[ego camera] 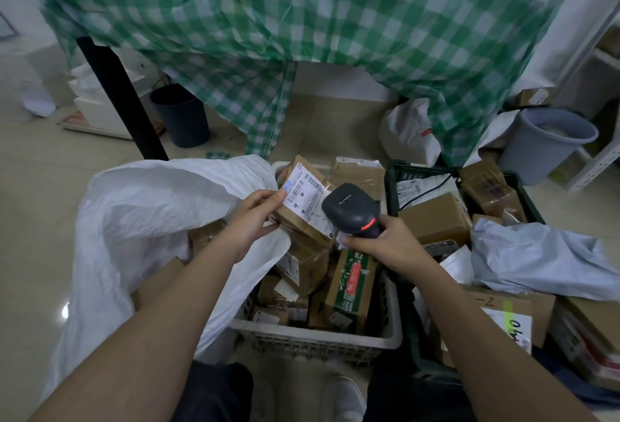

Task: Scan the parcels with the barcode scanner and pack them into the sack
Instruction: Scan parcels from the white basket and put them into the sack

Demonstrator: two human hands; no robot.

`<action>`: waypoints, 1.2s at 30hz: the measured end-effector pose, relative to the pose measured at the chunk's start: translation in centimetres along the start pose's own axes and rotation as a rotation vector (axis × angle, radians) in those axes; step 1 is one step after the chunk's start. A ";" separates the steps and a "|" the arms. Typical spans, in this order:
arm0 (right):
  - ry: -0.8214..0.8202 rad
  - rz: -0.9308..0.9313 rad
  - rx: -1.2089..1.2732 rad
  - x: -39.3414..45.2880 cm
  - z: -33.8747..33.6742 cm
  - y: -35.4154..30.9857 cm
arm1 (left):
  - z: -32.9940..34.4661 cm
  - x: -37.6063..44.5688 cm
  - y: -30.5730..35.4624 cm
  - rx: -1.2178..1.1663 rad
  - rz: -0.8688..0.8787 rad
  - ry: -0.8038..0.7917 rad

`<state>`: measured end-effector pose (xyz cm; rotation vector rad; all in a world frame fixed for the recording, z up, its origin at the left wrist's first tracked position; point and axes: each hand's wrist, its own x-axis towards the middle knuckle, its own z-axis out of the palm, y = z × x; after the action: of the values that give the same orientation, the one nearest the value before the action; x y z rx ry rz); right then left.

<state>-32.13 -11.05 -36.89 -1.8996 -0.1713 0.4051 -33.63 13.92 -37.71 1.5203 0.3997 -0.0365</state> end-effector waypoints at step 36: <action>0.268 -0.135 0.281 0.1 4.0 -4.2 | -5.2 -5.0 3.6 -0.075 0.179 0.227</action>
<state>-33.15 -5.98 -34.28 -1.6351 -0.0591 0.0750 -38.51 18.11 -32.90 1.4856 0.4386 0.2909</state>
